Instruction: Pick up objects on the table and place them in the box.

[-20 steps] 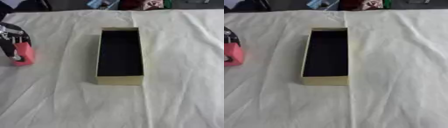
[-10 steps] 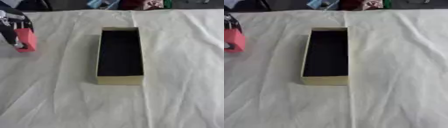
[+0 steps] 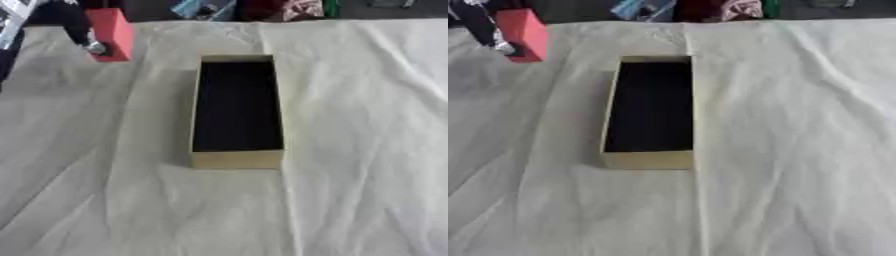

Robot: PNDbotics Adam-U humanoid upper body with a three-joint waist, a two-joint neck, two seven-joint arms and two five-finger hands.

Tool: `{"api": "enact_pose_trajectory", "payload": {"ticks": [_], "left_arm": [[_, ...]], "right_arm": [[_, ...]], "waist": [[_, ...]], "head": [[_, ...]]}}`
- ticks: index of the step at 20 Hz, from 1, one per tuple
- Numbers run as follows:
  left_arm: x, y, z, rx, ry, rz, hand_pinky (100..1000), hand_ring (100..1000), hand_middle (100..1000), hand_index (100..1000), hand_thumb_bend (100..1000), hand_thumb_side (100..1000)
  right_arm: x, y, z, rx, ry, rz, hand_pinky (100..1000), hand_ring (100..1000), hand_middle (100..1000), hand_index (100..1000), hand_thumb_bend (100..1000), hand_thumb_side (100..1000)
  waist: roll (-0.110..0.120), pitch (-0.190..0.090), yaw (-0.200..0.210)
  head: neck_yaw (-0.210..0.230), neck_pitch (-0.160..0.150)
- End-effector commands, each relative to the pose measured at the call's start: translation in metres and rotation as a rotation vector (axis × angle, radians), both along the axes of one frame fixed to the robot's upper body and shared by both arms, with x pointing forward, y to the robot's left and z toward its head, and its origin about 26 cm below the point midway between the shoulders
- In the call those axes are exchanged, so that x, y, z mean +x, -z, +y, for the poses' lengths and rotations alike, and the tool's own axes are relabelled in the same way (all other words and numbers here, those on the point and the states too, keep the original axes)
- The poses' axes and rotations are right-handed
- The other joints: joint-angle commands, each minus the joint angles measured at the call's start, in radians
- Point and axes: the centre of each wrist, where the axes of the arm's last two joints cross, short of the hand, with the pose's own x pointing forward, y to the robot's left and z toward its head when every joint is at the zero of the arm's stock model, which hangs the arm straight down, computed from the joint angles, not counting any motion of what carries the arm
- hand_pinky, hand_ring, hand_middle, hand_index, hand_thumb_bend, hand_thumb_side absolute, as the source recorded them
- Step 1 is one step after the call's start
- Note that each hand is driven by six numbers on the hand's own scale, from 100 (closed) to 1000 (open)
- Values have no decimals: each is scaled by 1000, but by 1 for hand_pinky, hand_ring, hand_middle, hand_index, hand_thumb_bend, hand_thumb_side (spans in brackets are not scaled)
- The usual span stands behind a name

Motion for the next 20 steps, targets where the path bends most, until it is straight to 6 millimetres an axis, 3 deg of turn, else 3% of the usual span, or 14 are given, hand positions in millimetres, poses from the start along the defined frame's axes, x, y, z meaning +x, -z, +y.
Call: {"api": "enact_pose_trajectory", "payload": {"ticks": [1, 10, 20], "left_arm": [[-9, -20, -21, -20, 57, -62, 530, 561, 551, 635, 311, 100], [-17, -21, -86, -95, 237, -60, 507, 553, 549, 652, 292, 123], [-14, 3, -117, -142, 252, -11, 499, 551, 553, 653, 261, 100]], "right_arm": [[-2, -12, 0, -31, -9, -29, 873, 831, 824, 834, 100, 506], [0, -18, 5, -39, -39, -36, 872, 831, 825, 833, 100, 503], [0, -21, 6, -35, -49, -41, 872, 831, 825, 833, 100, 506]], "waist": [[13, -39, -4], [21, -41, -23], [27, -37, -35]], "head": [[0, 3], [-8, 1], [-13, -1]]}}
